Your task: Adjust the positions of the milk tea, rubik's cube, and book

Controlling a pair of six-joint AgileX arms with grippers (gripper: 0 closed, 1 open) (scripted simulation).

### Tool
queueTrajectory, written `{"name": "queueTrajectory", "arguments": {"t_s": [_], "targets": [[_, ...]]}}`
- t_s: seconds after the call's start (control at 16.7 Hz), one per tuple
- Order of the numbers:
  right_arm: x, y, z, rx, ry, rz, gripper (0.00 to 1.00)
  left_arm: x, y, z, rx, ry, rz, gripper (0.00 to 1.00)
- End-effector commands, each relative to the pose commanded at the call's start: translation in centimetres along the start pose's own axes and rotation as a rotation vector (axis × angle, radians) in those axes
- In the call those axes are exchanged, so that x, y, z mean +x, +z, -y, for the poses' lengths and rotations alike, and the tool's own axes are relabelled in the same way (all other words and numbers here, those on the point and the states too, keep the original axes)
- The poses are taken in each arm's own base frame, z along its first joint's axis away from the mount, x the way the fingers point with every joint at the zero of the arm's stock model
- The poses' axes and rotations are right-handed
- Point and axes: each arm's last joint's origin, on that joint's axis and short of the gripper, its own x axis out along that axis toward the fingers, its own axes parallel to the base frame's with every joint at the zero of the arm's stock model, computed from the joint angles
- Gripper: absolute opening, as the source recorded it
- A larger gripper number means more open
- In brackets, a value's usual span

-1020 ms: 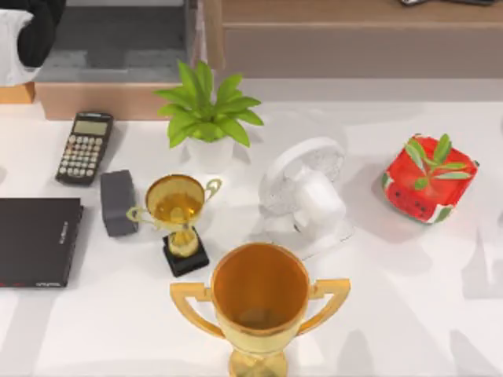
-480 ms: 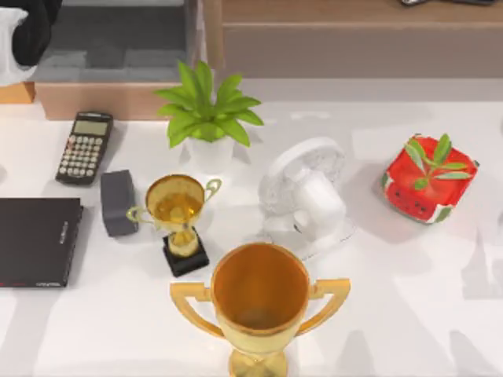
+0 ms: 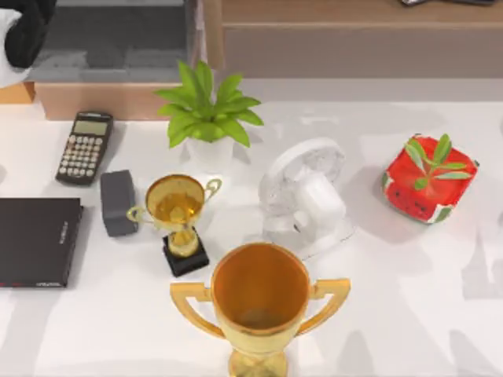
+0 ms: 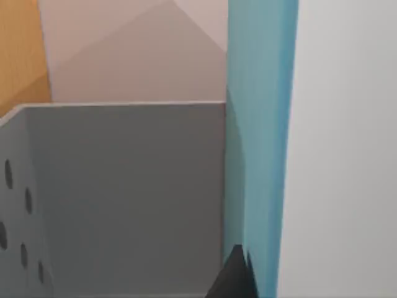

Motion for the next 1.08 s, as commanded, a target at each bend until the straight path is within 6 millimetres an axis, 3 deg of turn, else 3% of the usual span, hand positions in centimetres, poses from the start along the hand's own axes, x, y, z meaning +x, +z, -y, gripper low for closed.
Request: {"name": "queueTrajectory", "arguments": {"t_s": [0.3,0.48,0.72,0.9,1.08], "targets": [[0.0,0.0,0.0,0.0,0.0,0.0,1.0,-5.4,3.2,-1.3,0.26,-0.111,0.142,0.0],[0.0,0.0,0.0,0.0,0.0,0.0,1.0,-9.7,2.9,-2.8,0.534,-0.147,0.199,0.0],[0.0,0.0,0.0,0.0,0.0,0.0,1.0,-15.4,-1.2,-5.3,0.966,-0.166,0.171,0.0],[0.0,0.0,0.0,0.0,0.0,0.0,1.0,-19.4,-6.3,-7.1,1.26,-0.204,0.047,0.0],[0.0,0.0,0.0,0.0,0.0,0.0,1.0,-23.5,-11.8,-8.4,1.437,-0.293,-0.145,0.0]]}}
